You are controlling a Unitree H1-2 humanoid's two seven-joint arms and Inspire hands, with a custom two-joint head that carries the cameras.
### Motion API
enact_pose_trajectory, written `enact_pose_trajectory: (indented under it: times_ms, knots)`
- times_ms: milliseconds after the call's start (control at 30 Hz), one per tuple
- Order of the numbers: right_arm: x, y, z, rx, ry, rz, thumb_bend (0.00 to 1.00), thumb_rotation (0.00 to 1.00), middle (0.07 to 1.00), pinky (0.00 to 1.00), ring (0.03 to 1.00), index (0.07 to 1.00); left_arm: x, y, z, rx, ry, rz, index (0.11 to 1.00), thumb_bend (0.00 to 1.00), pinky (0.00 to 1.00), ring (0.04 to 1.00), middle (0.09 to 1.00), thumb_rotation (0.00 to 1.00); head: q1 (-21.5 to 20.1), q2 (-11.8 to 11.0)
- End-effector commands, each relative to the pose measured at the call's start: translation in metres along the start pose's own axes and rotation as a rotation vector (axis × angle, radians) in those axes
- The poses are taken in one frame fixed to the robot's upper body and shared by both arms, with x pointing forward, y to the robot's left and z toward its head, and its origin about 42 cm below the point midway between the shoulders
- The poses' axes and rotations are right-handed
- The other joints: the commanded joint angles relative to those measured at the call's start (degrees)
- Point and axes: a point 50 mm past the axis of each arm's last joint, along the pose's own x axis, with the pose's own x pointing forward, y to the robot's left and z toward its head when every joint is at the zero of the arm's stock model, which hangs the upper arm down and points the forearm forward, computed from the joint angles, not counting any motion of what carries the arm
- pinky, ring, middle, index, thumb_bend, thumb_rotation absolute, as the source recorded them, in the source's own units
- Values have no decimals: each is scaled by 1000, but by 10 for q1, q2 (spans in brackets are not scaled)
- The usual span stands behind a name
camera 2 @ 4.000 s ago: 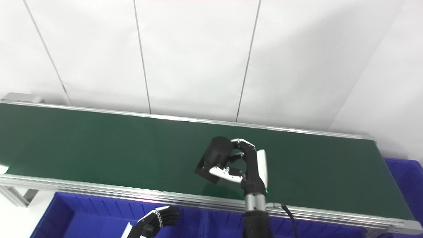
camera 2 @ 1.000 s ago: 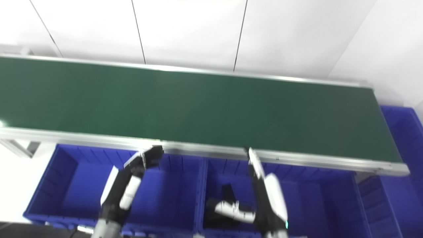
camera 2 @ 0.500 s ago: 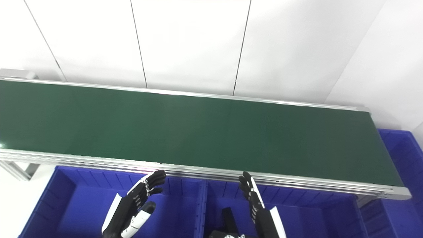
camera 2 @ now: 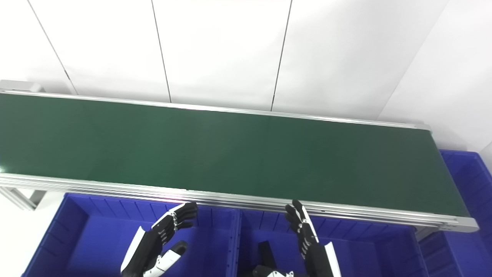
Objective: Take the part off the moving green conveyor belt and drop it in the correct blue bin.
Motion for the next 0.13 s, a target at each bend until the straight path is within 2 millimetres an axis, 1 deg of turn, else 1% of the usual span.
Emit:
enact_pose_trajectory:
  times_ms: [0, 100]
  knots:
    - [4, 0, 9, 11, -98, -18, 899, 245, 902, 921, 896, 934, 4, -1, 6, -15, -41, 2, 809, 750, 764, 805, 821, 758, 2, 2]
    - [6, 0, 9, 4, -94, -15, 885, 243, 897, 921, 891, 936, 4, -1, 6, -27, -50, 8, 807, 745, 759, 802, 819, 744, 2, 4]
